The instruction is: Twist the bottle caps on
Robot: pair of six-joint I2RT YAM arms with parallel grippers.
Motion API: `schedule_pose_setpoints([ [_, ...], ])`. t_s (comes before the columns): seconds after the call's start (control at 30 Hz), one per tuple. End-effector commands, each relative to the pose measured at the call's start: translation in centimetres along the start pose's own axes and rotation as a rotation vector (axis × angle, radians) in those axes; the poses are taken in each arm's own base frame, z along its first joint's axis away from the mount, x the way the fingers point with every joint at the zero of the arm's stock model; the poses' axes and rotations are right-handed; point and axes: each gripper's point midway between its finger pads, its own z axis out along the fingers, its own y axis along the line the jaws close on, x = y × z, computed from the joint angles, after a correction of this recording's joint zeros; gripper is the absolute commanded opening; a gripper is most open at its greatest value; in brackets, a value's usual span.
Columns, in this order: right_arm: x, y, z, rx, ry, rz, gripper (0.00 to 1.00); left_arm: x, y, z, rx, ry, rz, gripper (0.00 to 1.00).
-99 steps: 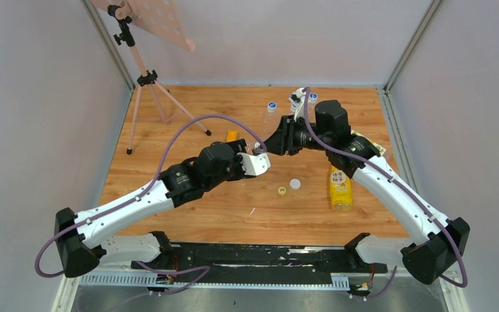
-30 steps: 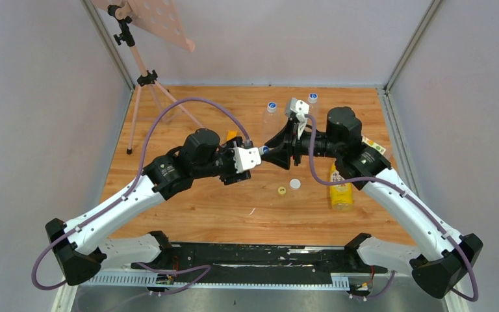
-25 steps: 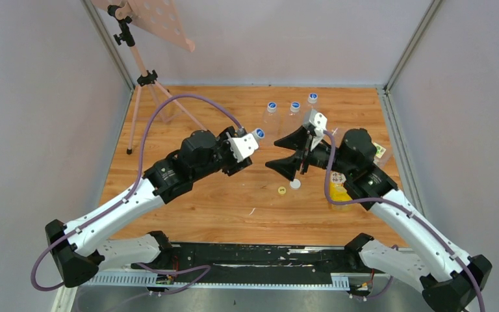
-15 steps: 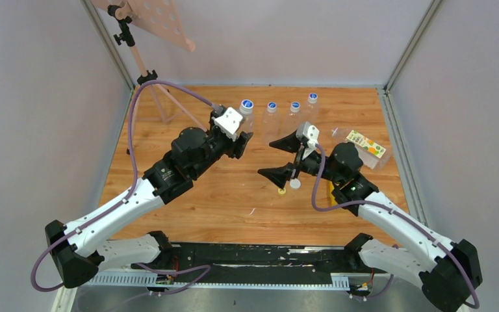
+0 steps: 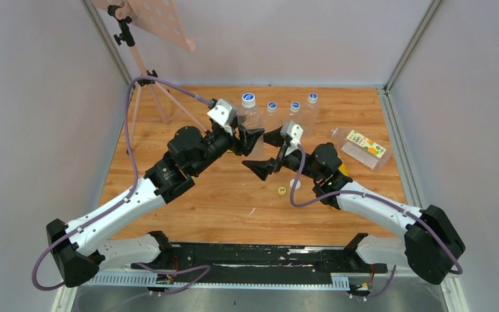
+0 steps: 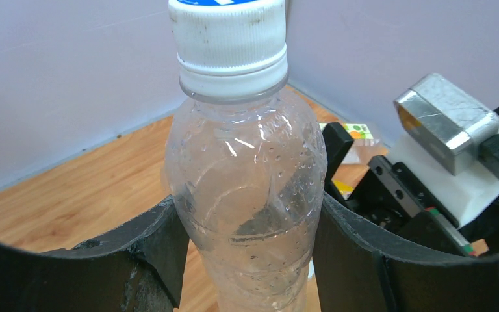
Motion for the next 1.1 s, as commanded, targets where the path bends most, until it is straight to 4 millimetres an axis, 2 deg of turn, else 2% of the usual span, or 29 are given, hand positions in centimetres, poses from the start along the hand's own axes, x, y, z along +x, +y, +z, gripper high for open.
schedule_pose_setpoints([
  [0.0,-4.3,-0.7,1.5,0.024,-0.137,-0.077,0.91,-2.4,-1.6,0.2,0.066,-0.077,-0.071,0.39],
  [0.1,-4.2,-1.2,1.7,0.048,-0.135,-0.075,0.81,-2.5,-1.8,0.1,0.077,-0.079,-0.081,0.40],
  [0.2,-3.8,-1.5,1.6,0.067,-0.128,-0.069,0.64,-2.8,-1.8,-0.2,0.077,-0.079,-0.082,0.44],
  [0.4,-2.8,-1.8,1.4,0.086,-0.109,-0.070,0.39,-3.7,-1.3,-0.9,0.051,-0.071,-0.086,0.70],
  [0.5,-2.2,-1.8,1.3,0.088,-0.099,-0.076,0.30,-5.0,-1.0,-1.3,0.028,-0.072,-0.089,0.83],
  [0.63,-1.3,-1.9,1.3,0.088,-0.083,-0.102,0.28,-7.3,-0.4,-1.9,-0.012,-0.078,-0.101,0.89],
  [0.77,-0.8,-1.9,1.6,0.089,-0.072,-0.119,0.27,-9.0,0.2,-2.1,-0.053,-0.084,-0.118,0.89],
  [0.9,-0.2,-1.9,1.8,0.093,-0.056,-0.128,0.26,-9.6,0.3,-1.8,-0.066,-0.069,-0.124,0.85],
  [1.07,0.2,-1.9,1.9,0.095,-0.049,-0.134,0.26,-9.2,0.6,-0.9,-0.092,-0.036,-0.117,0.72],
])
